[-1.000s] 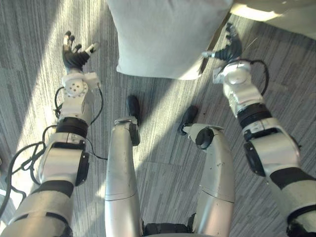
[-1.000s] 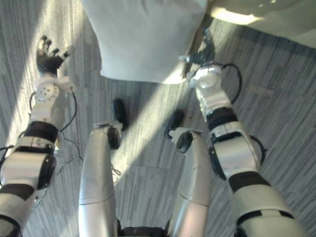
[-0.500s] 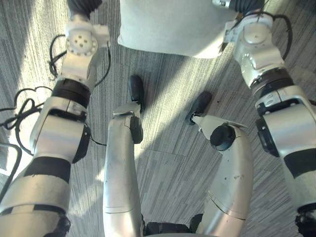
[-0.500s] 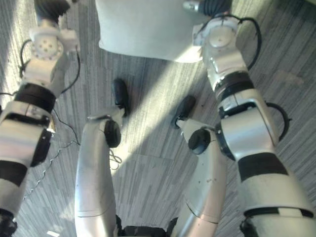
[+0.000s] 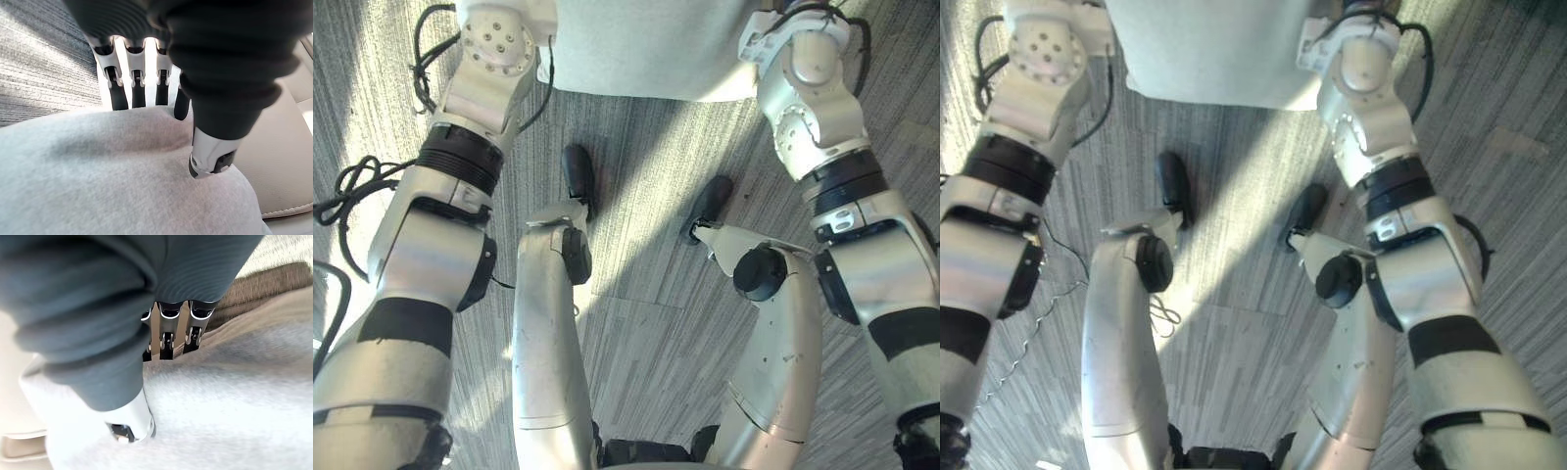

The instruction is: Pick up cushions and gather them together orderly.

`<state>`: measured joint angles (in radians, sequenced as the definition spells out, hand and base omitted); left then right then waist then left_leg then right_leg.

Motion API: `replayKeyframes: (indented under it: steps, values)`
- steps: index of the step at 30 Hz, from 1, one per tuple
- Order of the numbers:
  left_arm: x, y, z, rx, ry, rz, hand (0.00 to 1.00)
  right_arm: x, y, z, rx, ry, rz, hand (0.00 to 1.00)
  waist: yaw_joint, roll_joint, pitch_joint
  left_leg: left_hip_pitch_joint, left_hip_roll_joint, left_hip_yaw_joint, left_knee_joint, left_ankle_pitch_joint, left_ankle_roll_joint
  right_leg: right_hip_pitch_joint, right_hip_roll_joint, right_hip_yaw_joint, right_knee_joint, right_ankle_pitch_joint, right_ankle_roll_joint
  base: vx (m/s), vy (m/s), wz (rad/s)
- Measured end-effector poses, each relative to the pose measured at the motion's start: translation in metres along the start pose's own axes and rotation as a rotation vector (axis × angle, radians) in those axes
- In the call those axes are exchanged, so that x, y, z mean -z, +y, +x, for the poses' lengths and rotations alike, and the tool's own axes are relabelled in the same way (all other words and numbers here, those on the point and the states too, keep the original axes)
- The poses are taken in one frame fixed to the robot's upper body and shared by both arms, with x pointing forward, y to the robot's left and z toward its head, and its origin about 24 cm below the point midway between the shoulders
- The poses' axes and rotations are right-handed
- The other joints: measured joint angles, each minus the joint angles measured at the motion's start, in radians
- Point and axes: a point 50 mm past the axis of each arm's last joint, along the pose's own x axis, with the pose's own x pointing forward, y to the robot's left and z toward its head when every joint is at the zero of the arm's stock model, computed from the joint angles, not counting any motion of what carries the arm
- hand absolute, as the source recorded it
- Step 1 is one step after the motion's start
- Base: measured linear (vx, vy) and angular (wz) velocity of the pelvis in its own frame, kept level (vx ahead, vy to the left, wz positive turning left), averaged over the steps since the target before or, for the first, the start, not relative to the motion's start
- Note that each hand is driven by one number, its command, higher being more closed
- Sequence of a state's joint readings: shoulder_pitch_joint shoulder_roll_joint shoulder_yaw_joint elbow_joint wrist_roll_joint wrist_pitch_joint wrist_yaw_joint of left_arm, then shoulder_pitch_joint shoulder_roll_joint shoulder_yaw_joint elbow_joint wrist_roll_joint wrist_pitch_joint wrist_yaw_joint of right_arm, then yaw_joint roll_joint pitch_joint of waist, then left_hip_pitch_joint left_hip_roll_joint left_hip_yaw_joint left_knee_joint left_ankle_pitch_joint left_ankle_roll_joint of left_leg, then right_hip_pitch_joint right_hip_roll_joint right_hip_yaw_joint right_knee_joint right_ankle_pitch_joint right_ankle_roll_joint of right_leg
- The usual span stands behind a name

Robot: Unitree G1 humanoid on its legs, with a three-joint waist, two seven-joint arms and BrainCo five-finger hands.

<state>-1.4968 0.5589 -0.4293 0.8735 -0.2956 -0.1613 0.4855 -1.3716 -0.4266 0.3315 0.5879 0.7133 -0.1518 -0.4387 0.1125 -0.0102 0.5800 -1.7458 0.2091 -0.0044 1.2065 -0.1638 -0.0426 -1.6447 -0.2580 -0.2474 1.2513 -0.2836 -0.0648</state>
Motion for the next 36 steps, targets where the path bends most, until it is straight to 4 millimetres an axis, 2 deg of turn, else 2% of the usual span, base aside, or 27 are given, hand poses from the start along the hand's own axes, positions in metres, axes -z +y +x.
replayKeyframes:
  steps: [3, 9, 14, 19, 22, 26, 31, 33, 36]
  values:
    - [-0.004, 0.005, 0.002, -0.021, -0.016, 0.0, 1.0, -0.005, 0.013, -0.007, -0.037, -0.037, 0.111, 1.0, 0.002, 0.0, 0.0, 0.0, 0.002, -0.002, 0.006, 0.0, -0.001, 0.001, 0.0, -0.002, 0.005, 0.001, -0.001, 0.0, 0.005, -0.02]
    - [-0.007, 0.002, -0.002, -0.009, -0.018, -0.076, 1.0, -0.014, 0.018, -0.013, -0.05, -0.091, 0.205, 1.0, 0.008, 0.0, 0.0, 0.007, -0.001, 0.0, 0.022, 0.0, -0.001, 0.007, -0.005, 0.005, 0.02, 0.001, -0.001, 0.0, 0.015, 0.02]
    - [0.008, -0.004, -0.016, 0.005, 0.028, -0.156, 1.0, -0.001, 0.016, -0.019, -0.035, -0.058, 0.231, 1.0, 0.003, 0.0, 0.0, 0.047, -0.003, 0.005, 0.01, 0.0, -0.001, 0.044, -0.006, 0.006, 0.013, 0.001, -0.001, 0.01, 0.031, 0.03]
    - [0.01, -0.013, -0.031, -0.011, 0.031, -0.271, 1.0, 0.006, 0.014, -0.026, 0.0, -0.048, 0.299, 1.0, -0.001, 0.0, 0.0, 0.103, -0.013, 0.011, -0.014, 0.0, -0.002, 0.093, -0.012, 0.008, 0.0, -0.001, 0.001, 0.02, 0.026, 0.09]
    - [0.017, -0.015, -0.046, -0.057, 0.045, -0.37, 1.0, 0.013, 0.017, -0.039, 0.0, -0.046, 0.348, 1.0, -0.006, -0.001, 0.0, 0.17, -0.021, 0.019, -0.047, 0.002, -0.004, 0.155, -0.017, 0.007, -0.023, -0.002, -0.001, 0.03, 0.014, 0.12]
    - [0.026, -0.017, -0.066, -0.129, 0.087, -0.5, 1.0, 0.02, 0.02, -0.062, -0.002, -0.046, 0.399, 1.0, -0.016, -0.002, -0.001, 0.288, -0.031, 0.029, -0.114, 0.004, -0.008, 0.264, -0.018, 0.004, -0.074, -0.011, 0.014, 0.01, 0.001, 0.12]
    - [0.023, -0.015, -0.087, -0.186, 0.082, -0.623, 1.0, 0.032, 0.014, -0.085, 0.062, -0.03, 0.461, 1.0, -0.035, -0.005, -0.004, 0.456, -0.043, 0.031, -0.223, 0.023, -0.022, 0.428, -0.006, -0.014, -0.168, -0.007, 0.016, -0.01, -0.02, 0.11]
    - [0.022, -0.012, -0.096, -0.201, 0.071, -0.64, 1.0, 0.038, 0.009, -0.096, 0.087, -0.022, 0.459, 1.0, -0.052, -0.006, -0.005, 0.549, -0.048, 0.03, -0.287, 0.035, -0.03, 0.523, -0.002, -0.032, -0.225, -0.001, 0.015, 0.0, -0.016, 0.11]
    - [0.019, -0.013, -0.106, -0.217, 0.062, -0.669, 1.0, 0.038, 0.008, -0.104, 0.106, -0.025, 0.482, 1.0, -0.055, -0.006, -0.006, 0.665, -0.043, 0.03, -0.36, 0.043, -0.04, 0.642, 0.016, -0.052, -0.304, 0.019, 0.002, 0.02, -0.008, -0.01]
